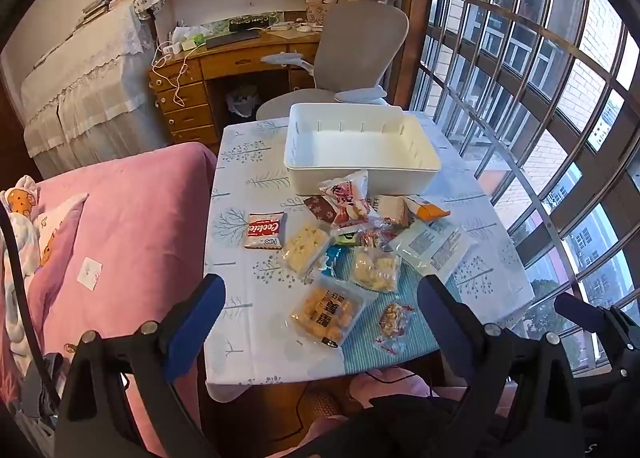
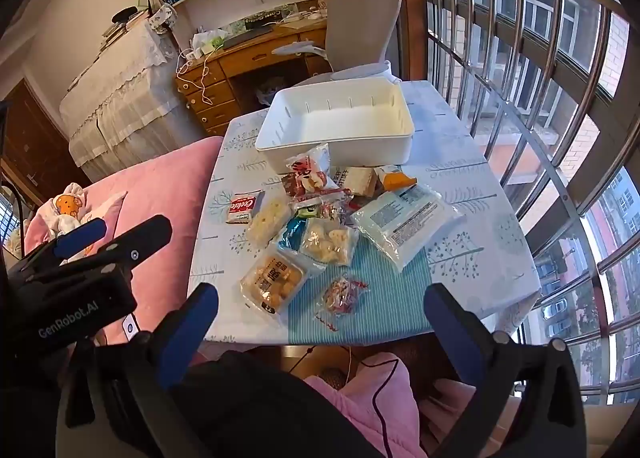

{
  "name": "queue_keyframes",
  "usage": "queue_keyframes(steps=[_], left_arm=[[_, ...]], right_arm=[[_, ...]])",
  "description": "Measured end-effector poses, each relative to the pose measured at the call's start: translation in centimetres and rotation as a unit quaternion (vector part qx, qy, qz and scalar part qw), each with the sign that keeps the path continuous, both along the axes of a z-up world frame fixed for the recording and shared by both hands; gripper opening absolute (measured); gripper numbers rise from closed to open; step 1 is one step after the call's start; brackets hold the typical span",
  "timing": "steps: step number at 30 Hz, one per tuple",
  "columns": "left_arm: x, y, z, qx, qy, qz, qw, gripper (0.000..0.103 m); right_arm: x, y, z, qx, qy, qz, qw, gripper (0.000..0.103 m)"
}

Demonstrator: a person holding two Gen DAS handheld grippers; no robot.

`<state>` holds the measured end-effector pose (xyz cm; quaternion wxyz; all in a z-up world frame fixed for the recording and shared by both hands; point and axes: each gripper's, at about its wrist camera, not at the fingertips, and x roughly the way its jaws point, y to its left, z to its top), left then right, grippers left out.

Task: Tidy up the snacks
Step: 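Move both tools toward the snack pile beside the white basket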

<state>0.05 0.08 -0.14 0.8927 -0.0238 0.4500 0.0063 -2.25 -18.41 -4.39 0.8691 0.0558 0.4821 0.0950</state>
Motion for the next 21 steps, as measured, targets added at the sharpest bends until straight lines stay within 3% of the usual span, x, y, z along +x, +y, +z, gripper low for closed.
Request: queue_keyframes(steps=[21], left_arm=[[-1.5,0.3,0.2,0.006,-0.001,-0.002,1.0000,0.096]], right_arm=[[-1.6,-0.1,-0.8,0.005,-0.001,-0.002,1.000,0.103]])
